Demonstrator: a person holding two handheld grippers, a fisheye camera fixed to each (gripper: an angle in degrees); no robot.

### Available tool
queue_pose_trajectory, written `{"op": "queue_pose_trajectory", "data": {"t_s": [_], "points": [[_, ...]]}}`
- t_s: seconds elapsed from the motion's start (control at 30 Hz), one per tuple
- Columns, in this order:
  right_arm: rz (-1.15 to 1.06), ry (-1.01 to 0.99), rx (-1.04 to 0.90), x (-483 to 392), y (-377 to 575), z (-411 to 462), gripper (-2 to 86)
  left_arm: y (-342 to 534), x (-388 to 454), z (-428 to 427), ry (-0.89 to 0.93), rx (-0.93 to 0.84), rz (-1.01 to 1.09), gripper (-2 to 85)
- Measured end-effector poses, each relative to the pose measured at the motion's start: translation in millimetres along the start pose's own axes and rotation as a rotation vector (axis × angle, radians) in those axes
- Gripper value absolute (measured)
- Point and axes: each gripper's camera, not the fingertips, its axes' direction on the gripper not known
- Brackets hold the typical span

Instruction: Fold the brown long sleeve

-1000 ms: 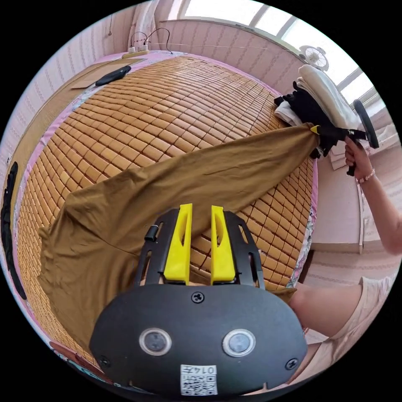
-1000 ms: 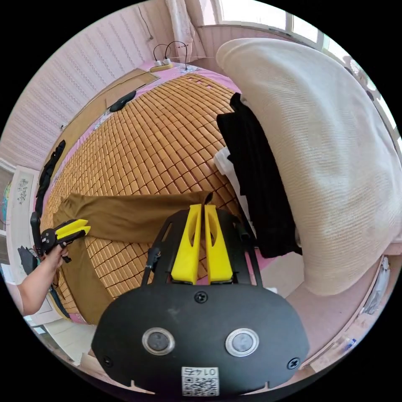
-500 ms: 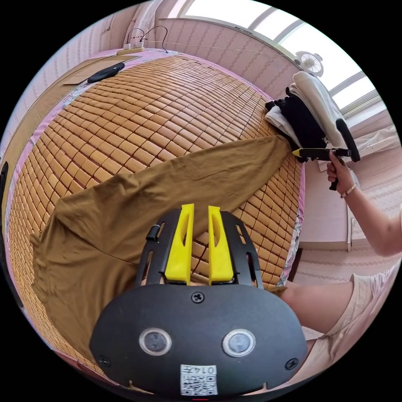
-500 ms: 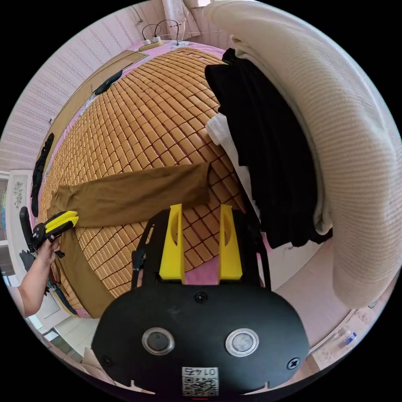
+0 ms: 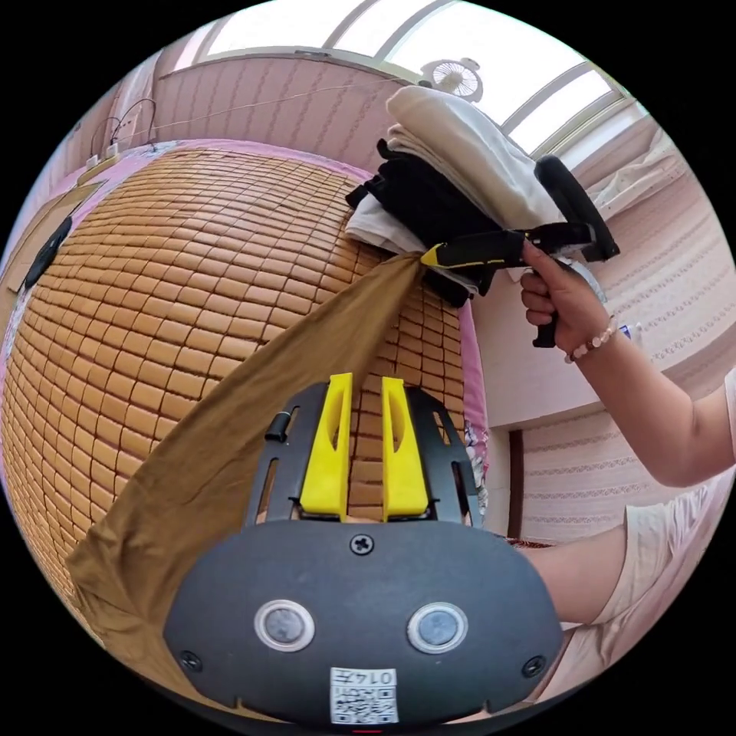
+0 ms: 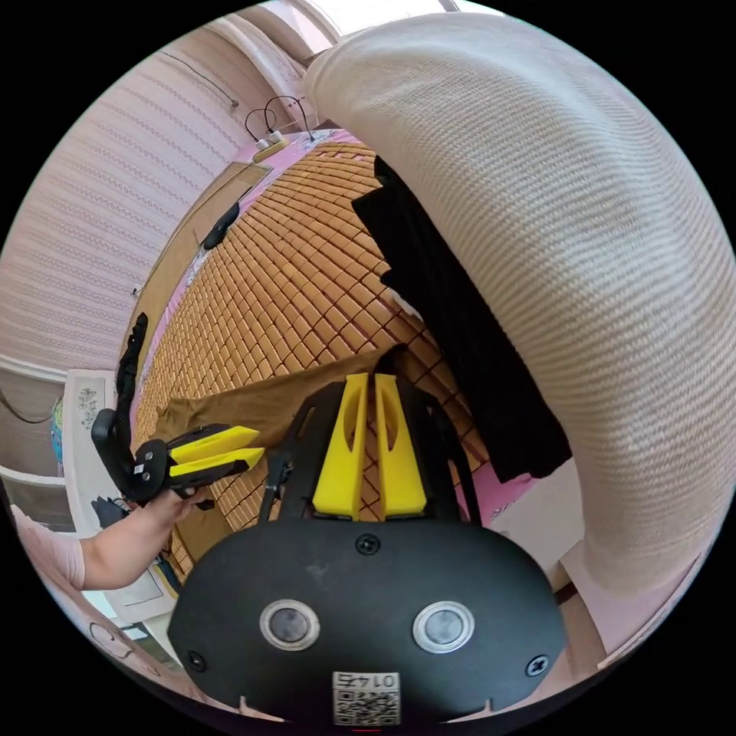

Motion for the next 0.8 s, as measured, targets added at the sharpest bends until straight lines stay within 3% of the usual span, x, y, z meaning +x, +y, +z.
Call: {"op": "queue_pose_trajectory", "data": {"t_s": [0.27, 0.4, 0.5, 0.63, 0.8], "points": [[0.047, 0.060, -0.008, 10.6, 34.0, -6.9, 6.4, -16.0, 44.4, 55.8, -0.141, -0.130, 0.091, 5.0], [0.071, 0.042, -0.022, 8.3, 41.6, 8.6, 10.3, -9.8, 39.6, 50.0, -0.092, -0.117, 0.052, 5.0], [0.064, 0.035, 0.001, -1.2, 38.0, 23.7, 7.3, -1.6, 40.0, 44.2, -0.035, -0.122, 0.055, 5.7], [0.041, 0.134, -0.037, -13.8, 36.1, 27.3, 2.3, 21.5, 38.9, 11.2, -0.037, -0.062, 0.034, 6.2], [-0.020, 0.184, -0.067, -23.4, 33.4, 26.3, 6.7, 89.0, 19.0, -50.3, 0.015, 0.027, -0.130, 5.4]]}}
